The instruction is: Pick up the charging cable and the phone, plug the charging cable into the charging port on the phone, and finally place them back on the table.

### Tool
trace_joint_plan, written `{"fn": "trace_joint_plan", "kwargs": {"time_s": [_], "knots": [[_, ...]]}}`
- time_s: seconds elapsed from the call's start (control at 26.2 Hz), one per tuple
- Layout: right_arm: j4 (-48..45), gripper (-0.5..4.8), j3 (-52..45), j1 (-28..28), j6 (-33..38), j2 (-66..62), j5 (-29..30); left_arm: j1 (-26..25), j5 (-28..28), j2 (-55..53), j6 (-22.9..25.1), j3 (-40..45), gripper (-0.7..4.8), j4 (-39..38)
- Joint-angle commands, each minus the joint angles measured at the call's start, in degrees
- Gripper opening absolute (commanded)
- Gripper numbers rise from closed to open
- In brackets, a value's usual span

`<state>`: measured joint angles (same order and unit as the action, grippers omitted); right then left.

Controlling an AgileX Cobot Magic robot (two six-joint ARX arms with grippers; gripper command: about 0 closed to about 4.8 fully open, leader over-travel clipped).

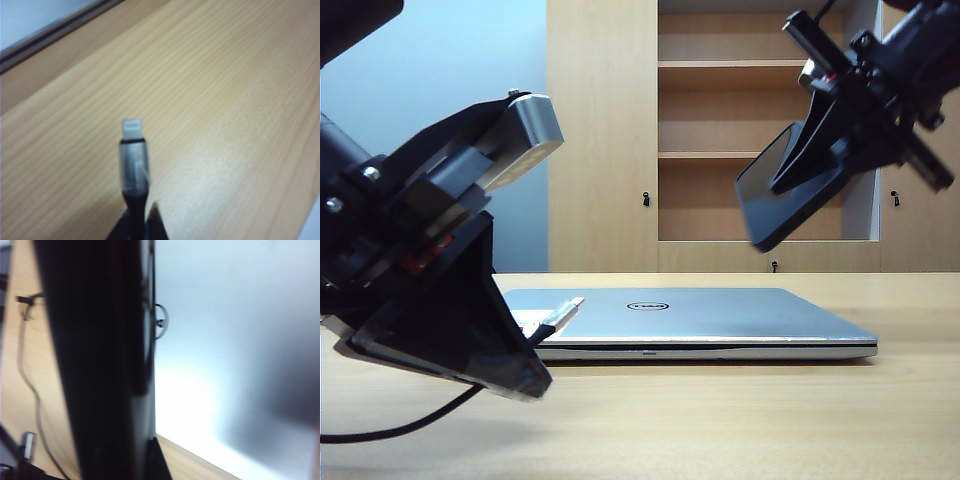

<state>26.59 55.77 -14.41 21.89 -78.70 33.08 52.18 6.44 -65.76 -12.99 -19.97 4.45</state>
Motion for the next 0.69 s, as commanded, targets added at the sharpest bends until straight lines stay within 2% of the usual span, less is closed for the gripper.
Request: {"fn": "trace_joint_plan", "kwargs": {"time_s": [0.04, 0.3, 0.46, 0.69], "knots": [[-13.27, -0.05, -4.2, -0.85, 7.48, 0.44, 3.28, 0.24, 0.24, 0.09, -3.02, -0.07, -0.06, 0.35], [-32.02, -0.06, -13.51, -5.84, 14.8, 0.42, 2.78, 0.28, 0.24, 0.09, -6.54, -0.07, -0.06, 0.76], [-38.49, -0.06, -16.74, -10.05, 16.68, 0.42, -0.85, 0.28, 0.24, 0.09, -8.02, -0.07, -0.06, 0.76], [-50.23, -0.05, -21.0, -14.45, 22.75, 0.39, -5.4, 0.28, 0.33, -0.24, -15.26, -0.07, -0.06, 1.36]]}}
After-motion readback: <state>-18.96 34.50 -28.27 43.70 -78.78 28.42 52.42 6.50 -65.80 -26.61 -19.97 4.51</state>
